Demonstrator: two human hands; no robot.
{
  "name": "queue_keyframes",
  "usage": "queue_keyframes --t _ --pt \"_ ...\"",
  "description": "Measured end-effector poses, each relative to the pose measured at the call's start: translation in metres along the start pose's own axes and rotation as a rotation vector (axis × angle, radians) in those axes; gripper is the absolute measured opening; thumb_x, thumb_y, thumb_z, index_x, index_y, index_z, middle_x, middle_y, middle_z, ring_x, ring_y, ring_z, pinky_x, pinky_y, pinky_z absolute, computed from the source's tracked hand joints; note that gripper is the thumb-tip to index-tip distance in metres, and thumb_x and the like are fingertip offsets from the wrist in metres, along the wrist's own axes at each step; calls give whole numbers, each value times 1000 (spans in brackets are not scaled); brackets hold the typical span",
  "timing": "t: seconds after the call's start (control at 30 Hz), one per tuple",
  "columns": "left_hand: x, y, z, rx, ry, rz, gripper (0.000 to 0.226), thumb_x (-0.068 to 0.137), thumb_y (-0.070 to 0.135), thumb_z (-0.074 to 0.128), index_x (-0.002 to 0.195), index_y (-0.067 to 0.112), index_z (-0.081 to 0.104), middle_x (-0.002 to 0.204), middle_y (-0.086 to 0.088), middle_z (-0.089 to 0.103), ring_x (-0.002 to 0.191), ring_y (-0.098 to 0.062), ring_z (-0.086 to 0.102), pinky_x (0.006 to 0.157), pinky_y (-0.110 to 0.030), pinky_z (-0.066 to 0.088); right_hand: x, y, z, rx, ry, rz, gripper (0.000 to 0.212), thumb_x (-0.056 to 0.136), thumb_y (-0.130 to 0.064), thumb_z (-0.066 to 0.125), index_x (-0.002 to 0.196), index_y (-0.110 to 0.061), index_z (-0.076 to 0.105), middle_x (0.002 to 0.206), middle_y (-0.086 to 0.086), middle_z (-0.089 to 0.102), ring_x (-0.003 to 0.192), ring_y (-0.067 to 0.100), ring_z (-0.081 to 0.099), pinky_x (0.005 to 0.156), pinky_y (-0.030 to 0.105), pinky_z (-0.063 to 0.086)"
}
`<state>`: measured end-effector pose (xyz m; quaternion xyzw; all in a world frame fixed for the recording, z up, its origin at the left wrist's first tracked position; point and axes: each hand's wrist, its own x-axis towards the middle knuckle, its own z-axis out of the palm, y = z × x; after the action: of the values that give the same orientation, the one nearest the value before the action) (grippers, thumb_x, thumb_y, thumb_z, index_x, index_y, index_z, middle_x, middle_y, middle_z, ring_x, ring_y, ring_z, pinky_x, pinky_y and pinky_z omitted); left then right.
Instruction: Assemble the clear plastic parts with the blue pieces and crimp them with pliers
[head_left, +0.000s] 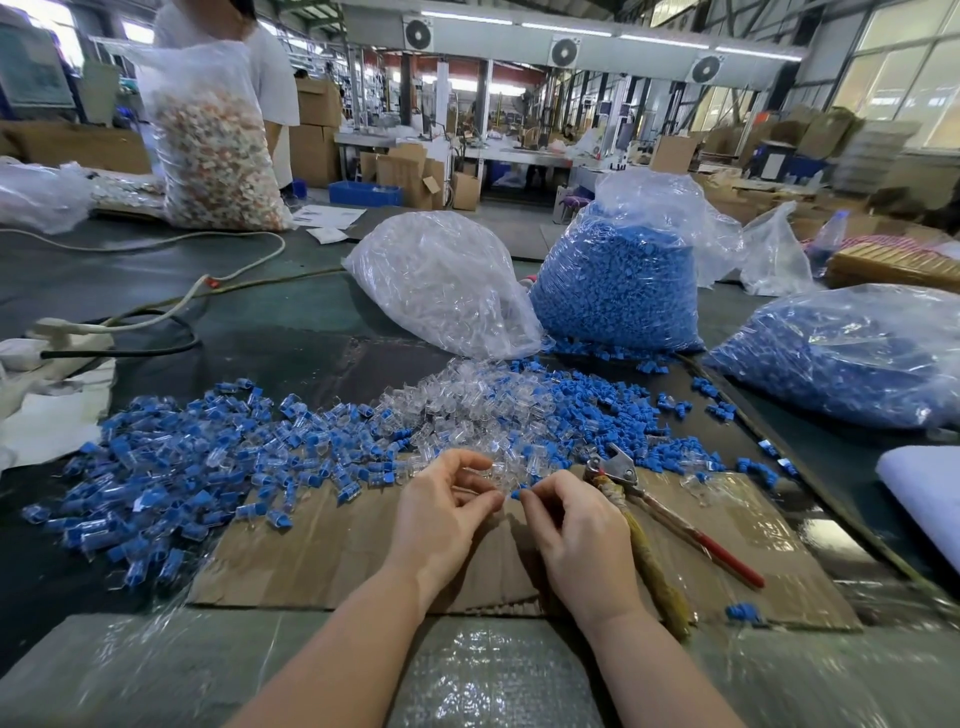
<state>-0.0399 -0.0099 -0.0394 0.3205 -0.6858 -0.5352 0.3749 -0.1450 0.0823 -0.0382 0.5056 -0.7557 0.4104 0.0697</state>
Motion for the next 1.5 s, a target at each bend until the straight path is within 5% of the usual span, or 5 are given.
queue_keyframes --t 0.53,1.03,1.27,1.37,1.5 --pt "0 2 -2 -56 -7 -63 29 76 -2 72 92 20 61 79 -7 67 69 -17 65 71 -34 58 0 1 4 -30 -32 -40 19 89 -22 62 75 -12 56 71 0 60 71 19 54 65 31 39" --pt "-3 5 -4 -119 -66 -92 27 77 -5 69 96 12 60 80 -10 68 69 -18 69 64 -27 57 -2 1 7 -76 -79 -90 22 90 -28 60 74 -22 47 69 -5 55 68 17 54 62 29 39" --pt "-2 7 -5 -159 -42 -110 24 79 -6 66 94 13 60 81 -9 68 68 -13 69 60 -20 54 -2 1 3 0 -59 -117 9 86 -24 67 91 -17 65 82 -9 61 77 9 54 70 23 45" --pt "-2 6 -6 -147 -53 -106 25 79 -5 67 94 14 60 82 -8 68 69 -13 69 61 -21 54 -2 2 1 46 -80 -142 23 83 -19 71 105 -18 67 92 -10 61 85 7 54 77 27 48" --pt "-1 5 -6 -125 -58 -101 26 79 -5 68 94 15 60 81 -10 68 66 -12 68 61 -22 55 0 -1 -1 88 -92 -182 21 81 -27 72 98 -16 71 86 -6 61 80 13 57 71 33 50"
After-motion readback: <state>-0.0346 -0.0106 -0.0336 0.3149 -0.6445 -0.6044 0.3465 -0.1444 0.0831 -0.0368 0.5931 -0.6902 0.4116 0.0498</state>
